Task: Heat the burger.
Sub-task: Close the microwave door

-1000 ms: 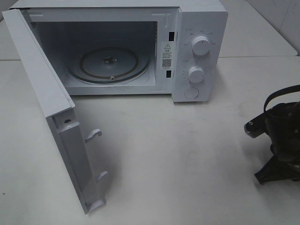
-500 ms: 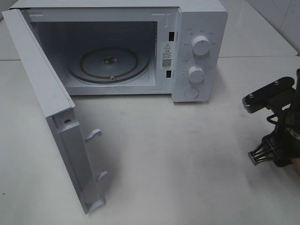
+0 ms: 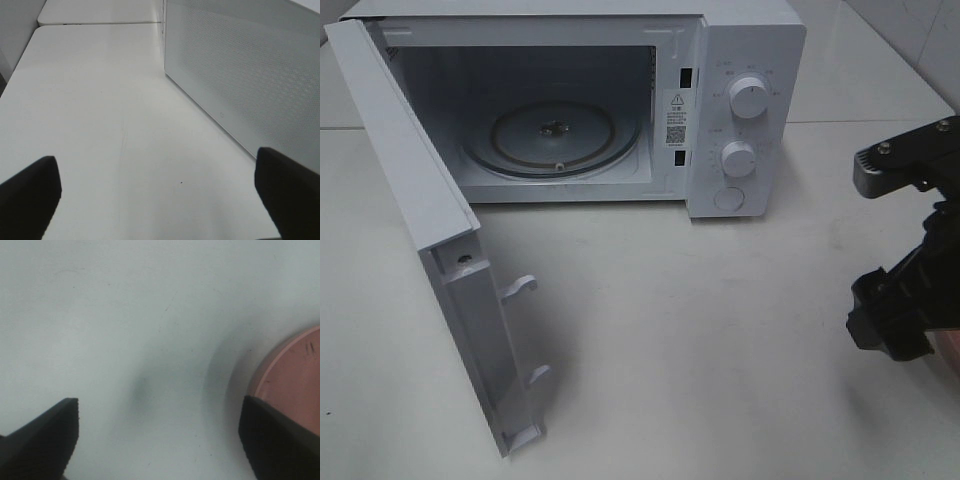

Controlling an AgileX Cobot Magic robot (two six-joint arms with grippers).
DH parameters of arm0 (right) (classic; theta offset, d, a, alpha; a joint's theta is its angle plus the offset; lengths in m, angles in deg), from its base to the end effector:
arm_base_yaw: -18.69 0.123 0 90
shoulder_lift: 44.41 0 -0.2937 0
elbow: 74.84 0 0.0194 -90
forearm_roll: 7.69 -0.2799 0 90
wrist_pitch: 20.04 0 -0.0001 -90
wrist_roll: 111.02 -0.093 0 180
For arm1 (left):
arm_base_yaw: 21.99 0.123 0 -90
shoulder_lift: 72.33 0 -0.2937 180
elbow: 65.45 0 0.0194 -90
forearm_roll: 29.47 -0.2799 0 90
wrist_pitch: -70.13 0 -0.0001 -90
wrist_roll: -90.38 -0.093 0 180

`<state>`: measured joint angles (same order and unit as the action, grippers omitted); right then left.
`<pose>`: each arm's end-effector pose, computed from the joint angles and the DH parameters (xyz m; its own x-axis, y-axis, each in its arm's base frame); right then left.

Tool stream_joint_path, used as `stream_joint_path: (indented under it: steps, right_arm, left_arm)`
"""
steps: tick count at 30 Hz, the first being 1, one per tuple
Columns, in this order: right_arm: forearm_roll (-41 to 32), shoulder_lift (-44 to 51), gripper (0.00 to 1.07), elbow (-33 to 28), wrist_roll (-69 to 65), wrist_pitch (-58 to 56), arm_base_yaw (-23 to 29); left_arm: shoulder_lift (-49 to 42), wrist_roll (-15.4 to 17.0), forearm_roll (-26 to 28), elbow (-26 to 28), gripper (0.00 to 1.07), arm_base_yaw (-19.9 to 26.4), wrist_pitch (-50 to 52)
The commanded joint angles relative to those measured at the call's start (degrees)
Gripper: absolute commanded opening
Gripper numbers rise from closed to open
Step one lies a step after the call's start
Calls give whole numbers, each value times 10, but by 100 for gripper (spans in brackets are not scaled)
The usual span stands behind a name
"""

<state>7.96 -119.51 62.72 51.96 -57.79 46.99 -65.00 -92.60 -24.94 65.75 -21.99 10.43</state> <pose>0.2022 0.0914 0.2120 -0.8225 -0.3544 -0.4449 -0.3405 0.9333 -0.1140 0.0138 -0.0063 0.2922 -0.4337 0.0120 -0.9010 0.0667 0.9976 -0.0188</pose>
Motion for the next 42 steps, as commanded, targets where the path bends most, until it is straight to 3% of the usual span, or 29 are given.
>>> stream_joint_path:
  steps: [1,21,35,42]
  right_arm:
    - [-42,57,82,2,47,-53,-1]
    - [-73,333,76,2,54,-253,-1]
    - [-70,494,76,-30,72,-256,-3]
    - [-73,544,76,-56,104,-215,-81]
  left_arm:
    - [-11,5,3,-2,100,1,2]
    - [-11,5,3,-2,100,1,2]
    - [-11,5,3,-2,100,1,2]
    - [-11,5,3,-2,100,1,2]
